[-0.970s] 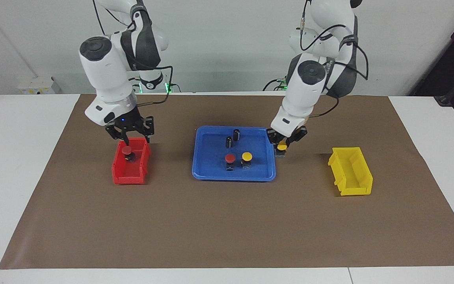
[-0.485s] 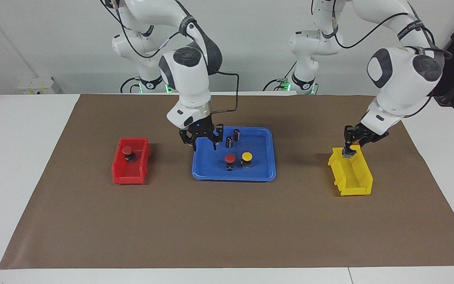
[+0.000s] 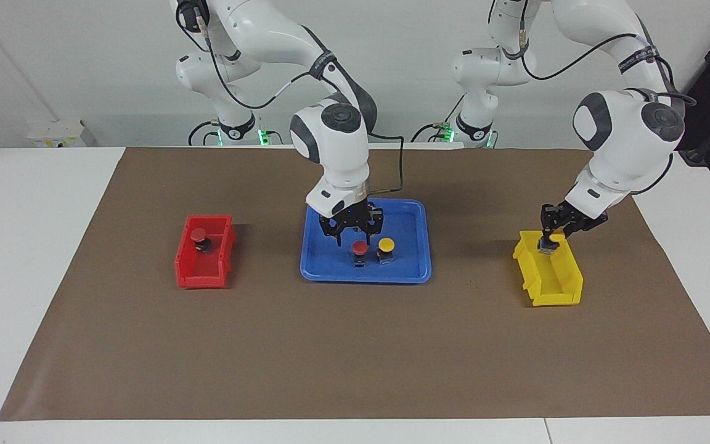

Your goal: Sort red and yellow buttons by color

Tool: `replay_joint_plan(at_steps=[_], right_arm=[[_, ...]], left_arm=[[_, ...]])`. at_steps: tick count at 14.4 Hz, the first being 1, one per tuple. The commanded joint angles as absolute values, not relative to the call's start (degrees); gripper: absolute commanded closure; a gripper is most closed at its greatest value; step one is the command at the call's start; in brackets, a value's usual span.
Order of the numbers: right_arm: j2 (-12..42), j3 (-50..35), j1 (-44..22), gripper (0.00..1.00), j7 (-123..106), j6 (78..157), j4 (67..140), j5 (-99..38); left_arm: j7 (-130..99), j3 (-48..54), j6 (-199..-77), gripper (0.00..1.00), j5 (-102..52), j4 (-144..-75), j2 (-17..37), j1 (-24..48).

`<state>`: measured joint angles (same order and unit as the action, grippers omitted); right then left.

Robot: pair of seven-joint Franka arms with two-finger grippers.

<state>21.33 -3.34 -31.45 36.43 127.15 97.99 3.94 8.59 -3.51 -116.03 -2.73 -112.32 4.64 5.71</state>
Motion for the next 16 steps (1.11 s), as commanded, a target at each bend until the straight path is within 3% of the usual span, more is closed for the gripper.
replay_joint_plan(at_steps=[1, 6, 14, 15, 16], right_arm=[[22.41, -3.25, -32.08, 0.30, 37.53, 129.54, 99.05, 6.85], [22.68, -3.25, -32.08, 0.31, 37.44, 132.71, 101.07, 6.94], [22.41, -3.25, -32.69, 0.40, 37.62, 132.89, 102.22, 6.86], [22.41, -3.25, -32.61, 0.44, 37.53, 132.89, 102.22, 6.86], [22.50, -3.25, -32.61, 0.52, 37.53, 132.72, 102.04, 6.86]], left_arm=[[9.76, -3.78, -120.66, 0.98, -2.99, -117.41, 2.28, 5.63], [9.76, -3.78, -127.78, 0.98, -2.99, -123.04, 2.64, 4.83], [9.76, -3.78, -130.77, 0.96, -2.99, -125.24, 3.08, 4.04], [9.76, -3.78, -131.04, 0.83, -2.99, -125.42, 3.08, 4.04], [9.76, -3.61, -130.87, 0.63, -2.99, -125.42, 2.99, 3.96]])
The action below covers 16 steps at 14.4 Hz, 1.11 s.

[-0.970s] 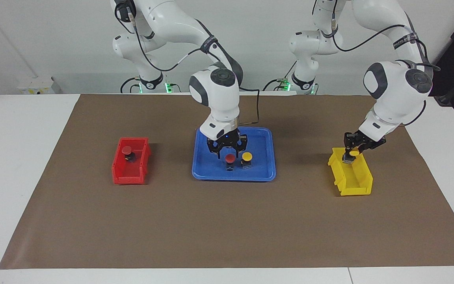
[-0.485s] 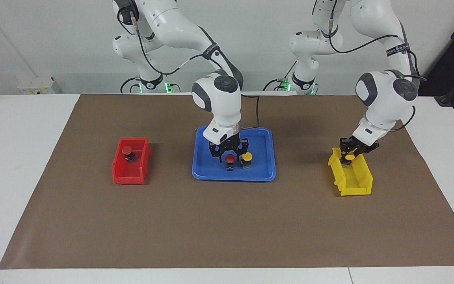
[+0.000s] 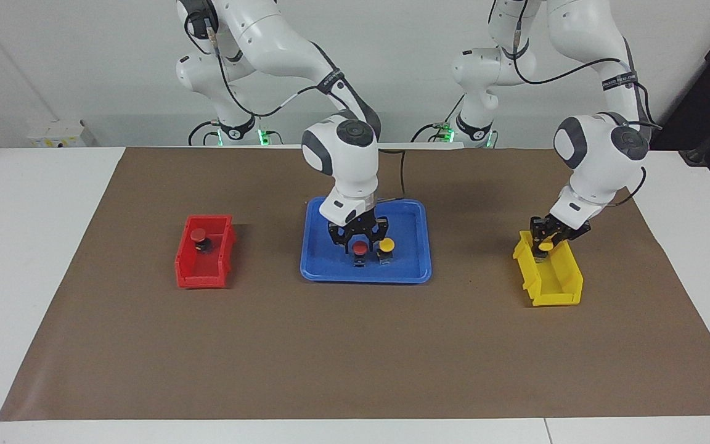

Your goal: Sort red and yellow buttons by color

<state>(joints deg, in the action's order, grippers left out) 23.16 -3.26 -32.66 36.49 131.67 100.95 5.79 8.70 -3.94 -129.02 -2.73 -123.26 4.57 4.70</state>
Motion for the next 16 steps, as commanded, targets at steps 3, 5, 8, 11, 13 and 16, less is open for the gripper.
replay_joint_plan(at_steps=[3, 5, 8, 11, 13, 16], right_arm=[[22.50, -3.16, -31.65, 0.72, 37.09, 129.83, 98.54, 6.86], [22.24, -3.08, -28.94, 0.72, 36.13, 123.52, 94.07, 6.77], [15.14, -3.16, -21.73, 0.72, 25.61, 116.66, 95.44, 5.80], [6.71, -3.16, -13.74, 0.72, 14.11, 111.45, 101.92, 3.71], [2.13, -3.16, -7.94, 0.72, 4.88, 111.62, 107.55, 2.55], [0.88, -3.16, -2.21, 0.72, -1.05, 112.75, 111.08, 1.42]], left_arm=[[9.32, -3.78, -130.43, 0.26, -2.99, -125.16, 2.99, 3.96], [9.06, -3.60, -129.99, 0.23, -2.99, -124.63, 3.08, 4.04], [8.35, -3.60, -123.52, 0.18, -2.99, -119.73, 2.64, 4.66], [8.79, -3.08, -112.80, 0.00, -2.55, -110.15, 2.11, 5.36], [7.92, -2.90, -104.63, 0.00, -2.37, -102.78, 1.49, 7.46], [-7.92, -2.81, -105.70, 0.00, -2.20, -100.45, 2.20, 18.15]])
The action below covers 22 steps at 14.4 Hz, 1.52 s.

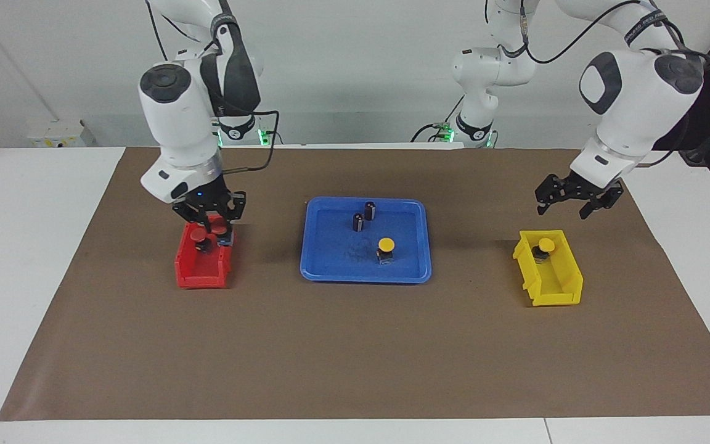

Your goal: Sort red and yellow buttons by color

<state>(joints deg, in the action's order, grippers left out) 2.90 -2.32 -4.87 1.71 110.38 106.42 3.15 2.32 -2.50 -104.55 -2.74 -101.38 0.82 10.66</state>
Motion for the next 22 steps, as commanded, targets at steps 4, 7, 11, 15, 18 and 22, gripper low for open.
replay_joint_plan(at_steps=[4, 7, 11, 15, 18, 22], right_arm=[[-1.93, -2.99, 1.92, 0.72, -8.77, 122.32, 120.48, -0.26], [-1.58, -2.99, 2.20, 0.72, -9.23, 128.04, 124.09, -0.35], [-0.09, -2.99, 2.20, 0.72, -9.23, 132.79, 126.47, -0.44], [1.57, -2.99, 2.20, 0.71, -9.14, 135.69, 127.18, -0.44], [2.11, -2.99, 2.19, 0.71, -8.96, 137.64, 127.97, -0.44], [4.13, -3.08, 2.20, 0.60, -9.05, 138.78, 127.88, -0.44]], left_arm=[[-26.58, -2.81, -116.07, 0.00, -2.20, -101.34, 8.15, 30.64], [-35.83, -2.81, -121.53, 0.00, -1.67, -102.91, 13.34, 37.51], [-40.78, -2.81, -128.22, 0.00, -0.35, -106.26, 16.96, 42.01], [-41.57, -2.81, -129.11, 0.03, -0.35, -106.44, 18.72, 42.54], [-43.24, -2.81, -127.79, 0.99, -0.44, -105.74, 18.72, 41.84], [-43.68, -3.25, -126.65, 0.99, -0.53, -103.80, 18.46, 41.57]])
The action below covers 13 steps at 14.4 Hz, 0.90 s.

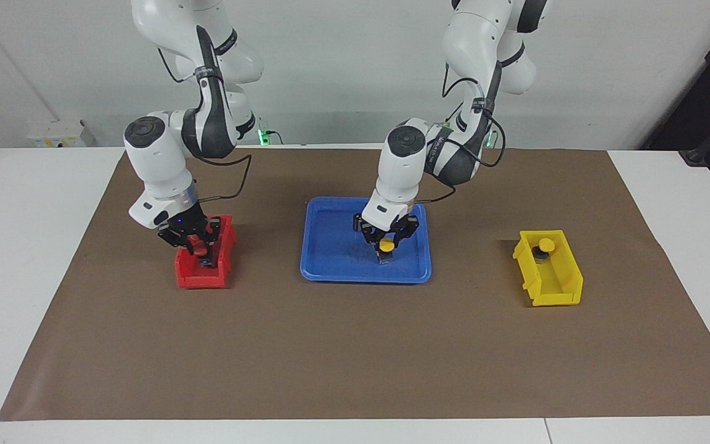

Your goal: Sort red and yellow buttons by color

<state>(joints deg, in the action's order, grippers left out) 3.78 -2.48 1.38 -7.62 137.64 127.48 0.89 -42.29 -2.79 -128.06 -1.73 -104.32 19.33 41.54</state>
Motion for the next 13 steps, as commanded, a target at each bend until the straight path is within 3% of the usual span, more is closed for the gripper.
replay_joint_plan(at_steps=[1, 3, 5, 6, 7, 10, 13], right_arm=[[4.13, -2.99, 2.20, 0.47, -9.23, 138.26, 127.79, -0.44], [4.04, -2.99, 2.28, 0.38, -9.40, 137.12, 127.27, -0.44], [4.30, -2.99, 2.46, 0.22, -9.40, 132.74, 123.95, -0.44], [4.48, -2.81, 2.55, 0.05, -9.32, 128.97, 120.97, -0.44], [4.22, -2.73, 2.55, 0.00, -9.23, 125.54, 117.89, -0.44], [3.26, -2.55, 2.37, 0.00, -7.22, 110.19, 106.13, -0.35], [2.20, -2.37, 2.46, 0.00, -4.40, 99.70, 96.62, -0.35]], left_arm=[[-43.59, -3.60, -124.65, 0.99, -0.44, -103.19, 17.76, 41.40], [-42.02, -4.48, -116.50, 0.99, -0.18, -98.90, 15.30, 38.87], [-33.89, -4.57, -107.89, 0.99, -0.26, -95.37, 12.58, 33.95], [-30.18, -4.66, -106.19, 0.99, -0.26, -94.75, 11.96, 31.23], [-26.23, -4.66, -105.91, 0.99, -0.26, -94.75, 11.43, 28.07], [-11.56, -4.57, -106.87, 0.99, -0.26, -95.36, 11.51, 18.31], [-1.34, -4.48, -111.52, 0.99, -0.88, -97.63, 11.51, 10.91]])
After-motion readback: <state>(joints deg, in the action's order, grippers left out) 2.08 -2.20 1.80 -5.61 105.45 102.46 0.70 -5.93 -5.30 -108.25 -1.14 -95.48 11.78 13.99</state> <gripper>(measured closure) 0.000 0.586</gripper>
